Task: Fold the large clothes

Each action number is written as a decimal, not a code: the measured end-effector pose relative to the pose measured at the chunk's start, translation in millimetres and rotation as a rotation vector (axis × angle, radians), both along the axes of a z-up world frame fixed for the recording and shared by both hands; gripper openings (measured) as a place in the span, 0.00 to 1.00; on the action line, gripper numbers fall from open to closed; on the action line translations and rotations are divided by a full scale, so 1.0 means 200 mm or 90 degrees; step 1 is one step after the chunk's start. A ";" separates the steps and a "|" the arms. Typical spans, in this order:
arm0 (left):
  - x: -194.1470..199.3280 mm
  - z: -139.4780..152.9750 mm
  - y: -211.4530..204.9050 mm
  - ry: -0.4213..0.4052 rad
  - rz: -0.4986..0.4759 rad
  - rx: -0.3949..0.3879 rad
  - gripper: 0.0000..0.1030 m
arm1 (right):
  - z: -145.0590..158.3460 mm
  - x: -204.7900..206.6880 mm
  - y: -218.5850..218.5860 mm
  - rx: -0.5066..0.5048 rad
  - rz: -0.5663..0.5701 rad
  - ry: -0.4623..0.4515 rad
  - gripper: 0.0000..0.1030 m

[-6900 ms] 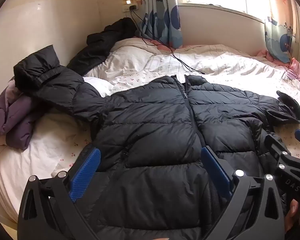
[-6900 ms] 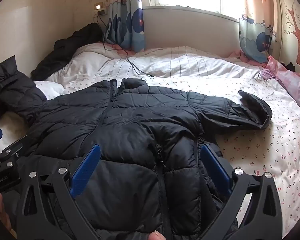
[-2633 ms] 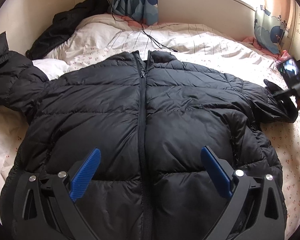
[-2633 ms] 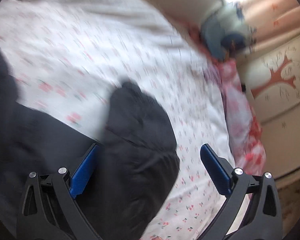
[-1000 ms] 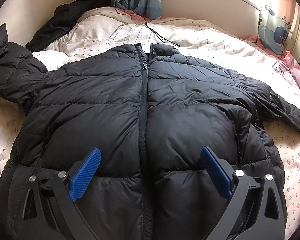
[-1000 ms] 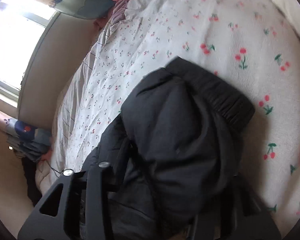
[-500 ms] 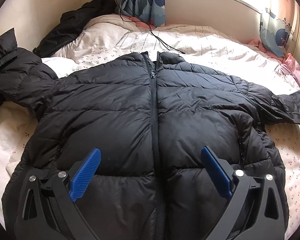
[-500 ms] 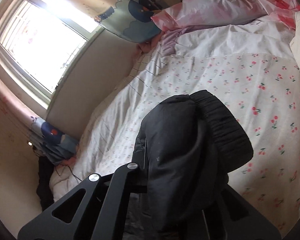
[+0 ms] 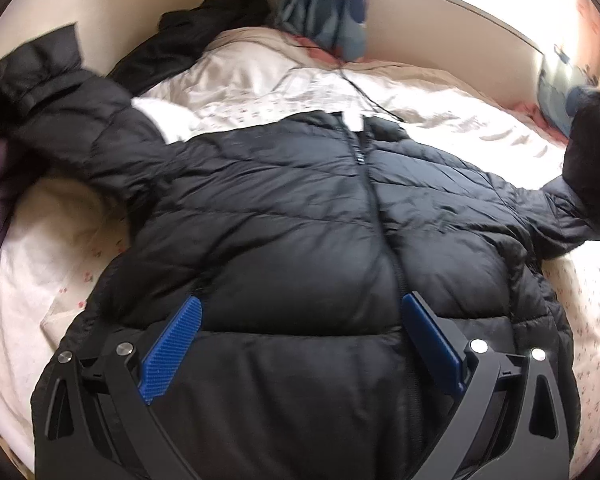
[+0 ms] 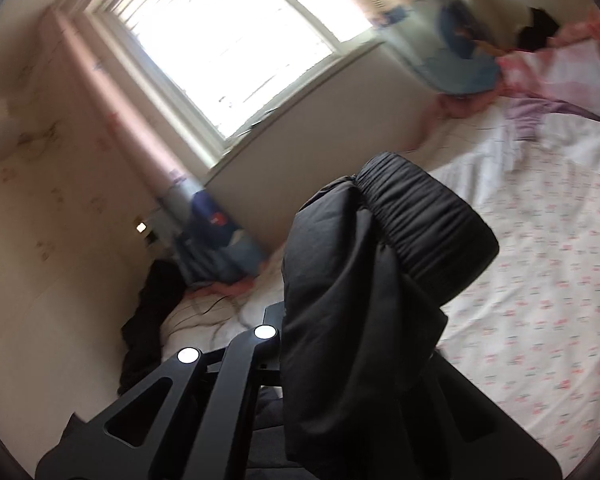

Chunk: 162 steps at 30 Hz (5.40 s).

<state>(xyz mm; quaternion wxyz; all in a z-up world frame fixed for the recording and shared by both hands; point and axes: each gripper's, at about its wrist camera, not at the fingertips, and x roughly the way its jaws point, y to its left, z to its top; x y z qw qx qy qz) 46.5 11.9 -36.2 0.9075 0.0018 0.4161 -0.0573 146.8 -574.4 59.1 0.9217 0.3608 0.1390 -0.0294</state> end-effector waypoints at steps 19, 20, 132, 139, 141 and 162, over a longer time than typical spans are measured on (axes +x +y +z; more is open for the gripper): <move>0.04 0.01 0.45 0.033 0.106 -0.116 0.93 | -0.25 0.64 1.67 -0.149 0.340 0.072 0.04; 0.04 0.01 0.46 0.032 0.109 -0.118 0.93 | -0.31 0.66 1.74 -0.154 0.349 0.086 0.04; 0.62 0.14 -0.10 -0.005 -0.356 -0.105 0.92 | -1.06 0.17 0.52 0.360 0.319 0.110 0.11; 0.87 0.16 0.30 -0.036 -0.232 -0.249 0.92 | -0.48 0.01 0.51 0.136 0.267 -0.023 0.10; 0.94 0.06 0.29 -0.006 -0.224 -0.256 0.92 | -0.51 0.01 0.49 0.109 0.248 0.005 0.10; 0.01 -0.24 1.02 0.212 -0.139 -0.209 0.93 | -0.89 -1.03 0.45 0.121 0.390 0.372 0.83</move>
